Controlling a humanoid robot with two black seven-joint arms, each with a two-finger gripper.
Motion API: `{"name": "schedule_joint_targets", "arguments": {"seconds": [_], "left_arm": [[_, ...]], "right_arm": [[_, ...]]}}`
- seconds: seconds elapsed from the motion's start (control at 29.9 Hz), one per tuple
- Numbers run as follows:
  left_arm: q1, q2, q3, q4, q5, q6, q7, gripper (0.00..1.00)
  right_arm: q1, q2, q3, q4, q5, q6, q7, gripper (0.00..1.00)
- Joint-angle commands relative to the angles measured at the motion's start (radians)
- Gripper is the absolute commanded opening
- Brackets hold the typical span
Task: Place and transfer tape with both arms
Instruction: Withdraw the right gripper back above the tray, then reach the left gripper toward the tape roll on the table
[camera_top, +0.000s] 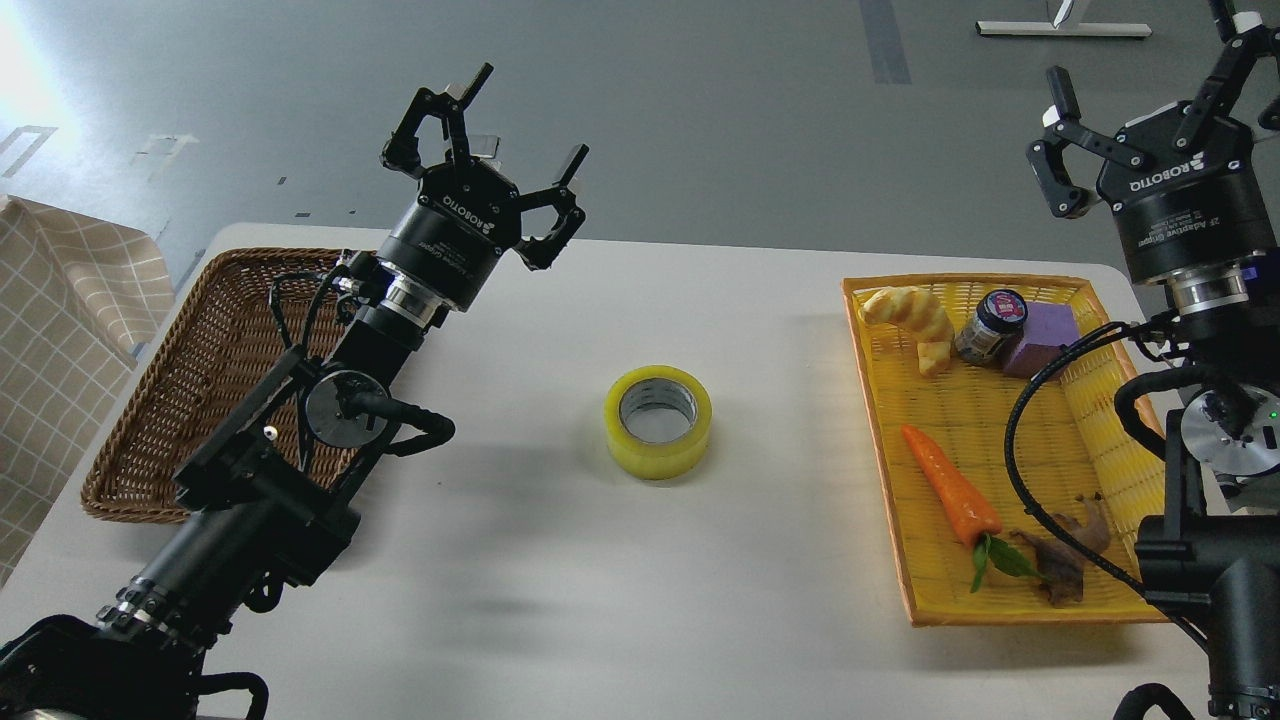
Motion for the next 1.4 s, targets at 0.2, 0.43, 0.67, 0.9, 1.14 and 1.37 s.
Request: {"name": "schedule_joint_targets", "arguments": {"seconds": [0.2,0.43,0.67,0.9,1.14,1.37], "left_arm": [[-0.024,0.014,0.025,-0.019,0.031,0.0,-0.012,0.98],[-0.039,0.085,0.097,-0.06,0.169,0.0,-0.012,0.98],[-0.091,0.161,0.123,-0.103,0.418,0.057,-0.017,0.98],[-0.09,0.169,0.121,-0.241,0.837,0.203,-0.016,0.98],[-0.12,0.174,0.126,-0.257,1.032,0.213,-0.014,0.98],[-0.166,0.235,0.252,-0.257,1.229,0.206,0.038,0.98]], "right_arm": [[-0.049,0.002,-0.02,-0.08,0.27,0.0,-0.016,1.0],[-0.08,0.002,-0.024,-0.089,0.284,0.0,-0.015,1.0],[-0.102,0.002,-0.024,-0.089,0.284,0.0,-0.012,1.0],[-0.129,0.002,-0.02,-0.098,0.289,0.0,-0.004,1.0],[-0.145,0.002,-0.018,-0.098,0.295,0.0,-0.002,1.0],[-0.151,0.002,-0.018,-0.098,0.295,0.0,-0.002,1.0]]}}
